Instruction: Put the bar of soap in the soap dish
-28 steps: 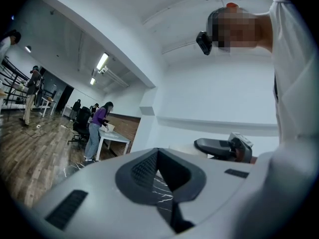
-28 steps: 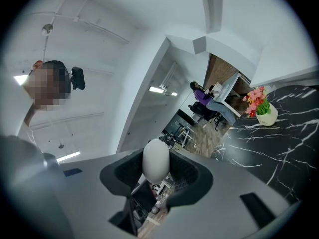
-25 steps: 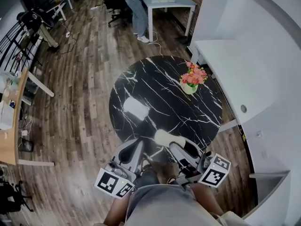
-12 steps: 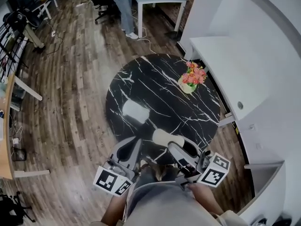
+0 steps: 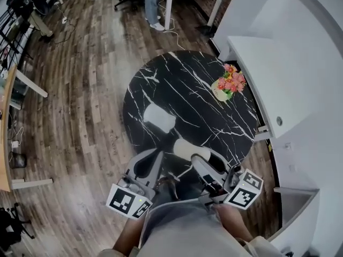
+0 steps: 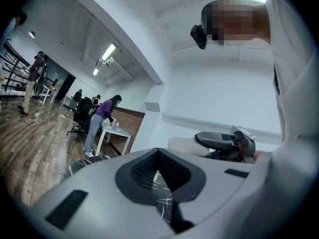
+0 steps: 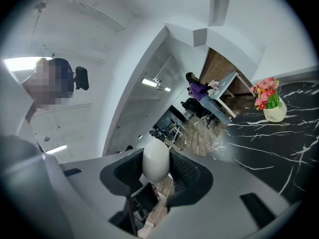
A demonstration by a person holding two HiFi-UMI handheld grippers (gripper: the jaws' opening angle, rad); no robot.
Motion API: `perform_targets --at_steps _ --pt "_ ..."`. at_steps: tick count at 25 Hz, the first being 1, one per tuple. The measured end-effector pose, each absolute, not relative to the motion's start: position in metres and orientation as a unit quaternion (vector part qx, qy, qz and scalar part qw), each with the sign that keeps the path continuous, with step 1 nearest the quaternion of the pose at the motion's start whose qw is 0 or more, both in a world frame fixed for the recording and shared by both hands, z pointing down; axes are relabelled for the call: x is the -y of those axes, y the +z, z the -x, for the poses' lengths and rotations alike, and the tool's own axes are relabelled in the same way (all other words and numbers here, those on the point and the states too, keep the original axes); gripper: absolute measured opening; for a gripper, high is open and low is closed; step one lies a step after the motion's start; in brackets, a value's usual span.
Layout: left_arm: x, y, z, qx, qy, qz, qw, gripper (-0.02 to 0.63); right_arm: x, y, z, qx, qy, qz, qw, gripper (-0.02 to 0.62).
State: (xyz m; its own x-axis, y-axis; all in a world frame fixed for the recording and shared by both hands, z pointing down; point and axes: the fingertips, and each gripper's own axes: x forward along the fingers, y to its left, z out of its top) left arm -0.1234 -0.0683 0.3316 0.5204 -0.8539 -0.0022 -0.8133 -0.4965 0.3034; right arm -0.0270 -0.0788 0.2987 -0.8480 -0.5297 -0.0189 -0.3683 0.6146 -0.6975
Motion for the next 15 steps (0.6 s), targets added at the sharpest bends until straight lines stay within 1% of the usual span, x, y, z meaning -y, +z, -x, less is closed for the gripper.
perform_targets --at_steps 8,15 --pt "0.091 0.335 0.123 0.503 -0.059 -0.852 0.13 0.003 0.105 0.307 0.022 -0.891 -0.37 0.235 0.117 0.158" --pt "0.122 0.334 0.098 0.522 -0.042 -0.844 0.117 0.003 0.139 0.318 -0.011 -0.883 -0.387 0.231 0.133 0.158"
